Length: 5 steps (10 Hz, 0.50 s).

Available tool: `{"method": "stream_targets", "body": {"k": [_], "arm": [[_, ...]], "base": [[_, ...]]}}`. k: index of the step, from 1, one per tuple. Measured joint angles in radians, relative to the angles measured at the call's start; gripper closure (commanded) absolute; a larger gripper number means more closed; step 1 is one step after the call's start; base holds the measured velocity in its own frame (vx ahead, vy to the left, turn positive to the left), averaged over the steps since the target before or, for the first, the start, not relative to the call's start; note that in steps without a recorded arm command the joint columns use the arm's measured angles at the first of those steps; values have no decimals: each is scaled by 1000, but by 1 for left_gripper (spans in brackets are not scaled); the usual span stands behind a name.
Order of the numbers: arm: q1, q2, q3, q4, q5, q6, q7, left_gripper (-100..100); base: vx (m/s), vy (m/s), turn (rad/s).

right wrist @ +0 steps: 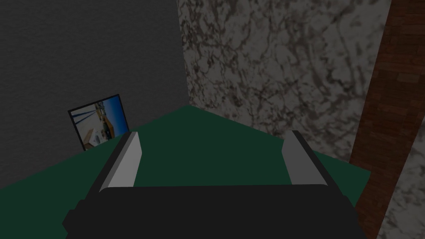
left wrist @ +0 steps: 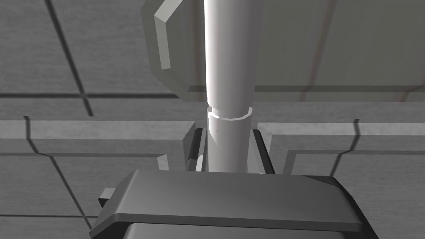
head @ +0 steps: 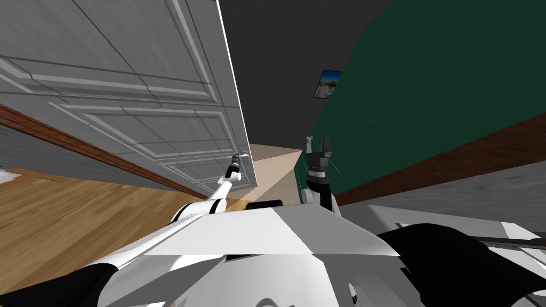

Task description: Push the door open

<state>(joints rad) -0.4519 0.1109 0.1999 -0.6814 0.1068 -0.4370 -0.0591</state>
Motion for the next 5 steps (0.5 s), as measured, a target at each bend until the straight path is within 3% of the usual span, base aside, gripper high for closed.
{"method": "stream_targets", "body": {"k": [1,2,3,5], "arm": [[2,1,8,-1,2,-1,-4,100],[-20,7,15,41,5,-22,-6,100],[-23,8,26,49,8,-30,-10,100],[22,7,41,-38,12,23,-16,100]], "base": [[86,-47,23],[107,-87,56],[158,-117,78],[142,-95,64]]}}
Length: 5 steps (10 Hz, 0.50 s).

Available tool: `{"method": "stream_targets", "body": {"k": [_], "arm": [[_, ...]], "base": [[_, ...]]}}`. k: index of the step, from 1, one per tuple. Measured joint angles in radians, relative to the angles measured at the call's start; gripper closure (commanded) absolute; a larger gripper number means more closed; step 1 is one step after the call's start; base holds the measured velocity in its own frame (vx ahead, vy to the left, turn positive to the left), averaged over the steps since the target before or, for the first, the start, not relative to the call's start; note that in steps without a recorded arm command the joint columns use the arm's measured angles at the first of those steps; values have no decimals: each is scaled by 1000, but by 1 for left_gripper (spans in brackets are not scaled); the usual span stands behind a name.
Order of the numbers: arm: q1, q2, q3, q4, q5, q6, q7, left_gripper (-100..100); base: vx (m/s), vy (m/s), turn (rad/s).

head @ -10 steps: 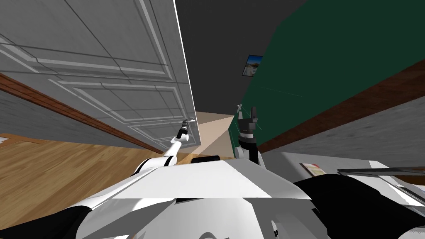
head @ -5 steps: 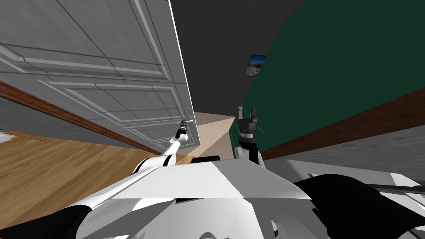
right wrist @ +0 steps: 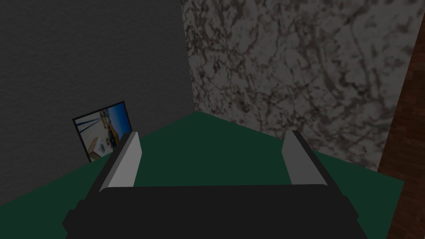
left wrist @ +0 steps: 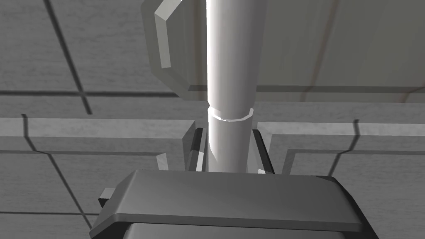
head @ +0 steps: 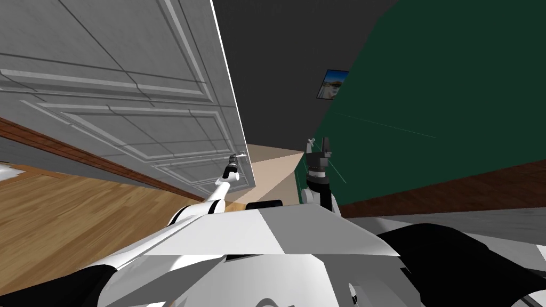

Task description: Push the door open

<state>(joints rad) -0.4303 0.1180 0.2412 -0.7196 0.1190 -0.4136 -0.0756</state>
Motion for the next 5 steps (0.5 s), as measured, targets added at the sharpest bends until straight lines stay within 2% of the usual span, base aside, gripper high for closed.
{"method": "stream_targets", "body": {"k": [2,4,5], "arm": [[-35,15,12,57,5,-32,0,100],[-36,21,27,77,10,-44,-3,100],[-27,24,34,66,12,-37,-4,100]], "base": [[82,-38,15],[144,-108,71],[146,-92,73]]}}
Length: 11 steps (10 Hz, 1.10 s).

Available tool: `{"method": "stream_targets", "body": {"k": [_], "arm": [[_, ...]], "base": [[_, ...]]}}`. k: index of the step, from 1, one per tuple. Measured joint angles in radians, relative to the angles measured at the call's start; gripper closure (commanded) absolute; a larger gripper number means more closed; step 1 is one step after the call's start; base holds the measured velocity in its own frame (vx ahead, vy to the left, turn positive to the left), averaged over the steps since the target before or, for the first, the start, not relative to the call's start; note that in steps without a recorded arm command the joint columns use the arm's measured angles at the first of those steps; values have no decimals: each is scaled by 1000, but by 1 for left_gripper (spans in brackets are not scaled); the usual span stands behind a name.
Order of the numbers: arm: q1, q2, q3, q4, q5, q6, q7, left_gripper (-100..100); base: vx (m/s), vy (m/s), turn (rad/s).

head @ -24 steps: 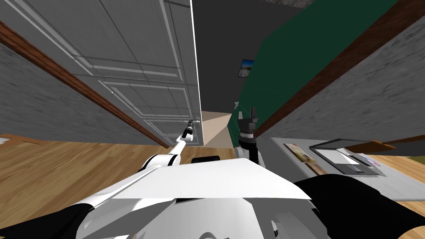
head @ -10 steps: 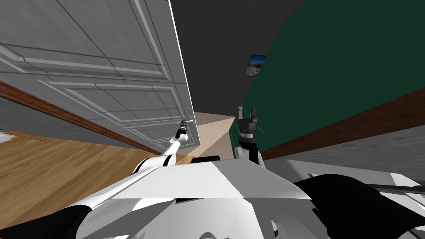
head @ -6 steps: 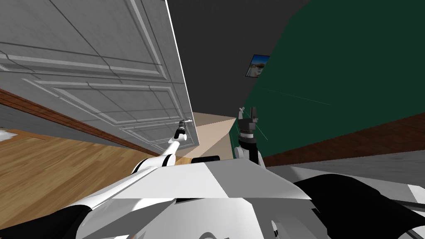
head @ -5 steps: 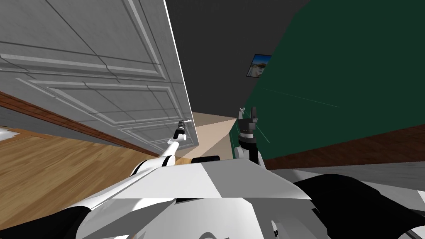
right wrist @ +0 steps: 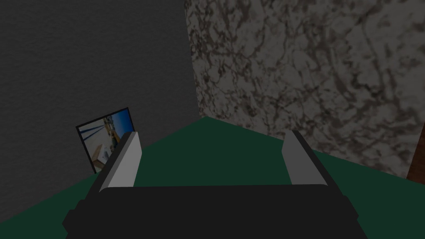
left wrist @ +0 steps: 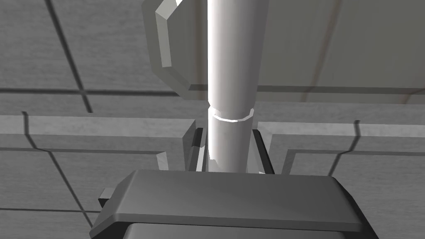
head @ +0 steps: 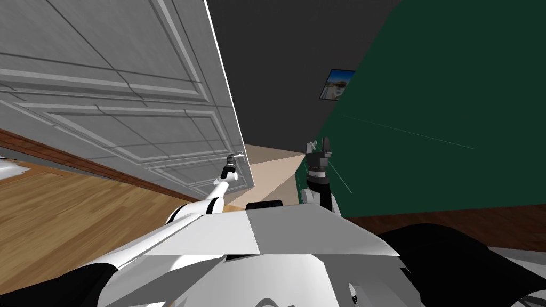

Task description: Push the door open

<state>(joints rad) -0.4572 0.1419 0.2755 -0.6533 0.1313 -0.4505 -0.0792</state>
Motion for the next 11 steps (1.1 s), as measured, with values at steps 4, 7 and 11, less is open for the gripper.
{"method": "stream_targets", "body": {"k": [4,7,11], "arm": [[6,12,33,-1,10,-1,-9,100],[27,11,50,-24,15,13,-18,100],[12,38,88,6,29,-9,-26,100]], "base": [[130,-72,50],[188,-48,55],[159,-61,48]]}}
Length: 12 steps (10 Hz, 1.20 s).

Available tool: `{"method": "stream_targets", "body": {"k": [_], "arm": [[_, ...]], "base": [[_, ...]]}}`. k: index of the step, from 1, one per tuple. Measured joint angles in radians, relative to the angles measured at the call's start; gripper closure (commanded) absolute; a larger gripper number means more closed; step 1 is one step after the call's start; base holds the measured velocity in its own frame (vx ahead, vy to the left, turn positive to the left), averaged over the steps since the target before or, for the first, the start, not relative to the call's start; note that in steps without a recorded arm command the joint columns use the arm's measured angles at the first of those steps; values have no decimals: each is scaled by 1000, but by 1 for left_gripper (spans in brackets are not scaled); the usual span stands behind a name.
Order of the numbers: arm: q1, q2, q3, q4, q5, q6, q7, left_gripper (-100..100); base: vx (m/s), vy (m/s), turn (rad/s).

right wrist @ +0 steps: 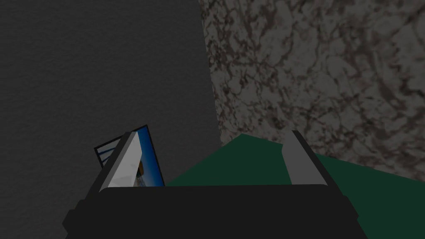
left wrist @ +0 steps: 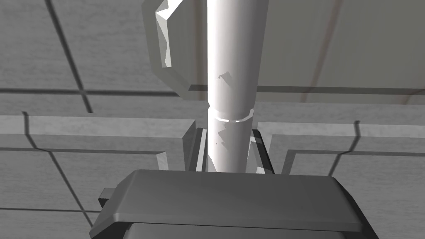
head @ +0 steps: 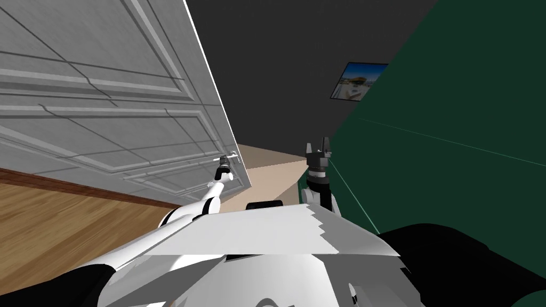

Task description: Push the door open

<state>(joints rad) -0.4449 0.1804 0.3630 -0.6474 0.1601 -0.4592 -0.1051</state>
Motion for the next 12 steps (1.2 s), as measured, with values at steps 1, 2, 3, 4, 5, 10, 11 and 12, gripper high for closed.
{"method": "stream_targets", "body": {"k": [1,2,3,4,5,10,11,12], "arm": [[1,3,9,-4,3,6,-4,100],[2,4,22,3,7,2,-11,100],[-1,14,30,22,10,-6,-11,100],[3,18,36,14,12,-3,-11,100],[13,15,47,-8,15,9,-19,100],[20,20,64,-1,21,6,-26,100],[16,22,64,6,21,3,-26,100],[18,21,64,1,22,3,-26,100]], "base": [[180,-85,61],[198,-85,72],[125,-47,42],[132,-39,41],[164,-49,45],[151,-34,98],[175,-48,155],[207,-33,188]]}}
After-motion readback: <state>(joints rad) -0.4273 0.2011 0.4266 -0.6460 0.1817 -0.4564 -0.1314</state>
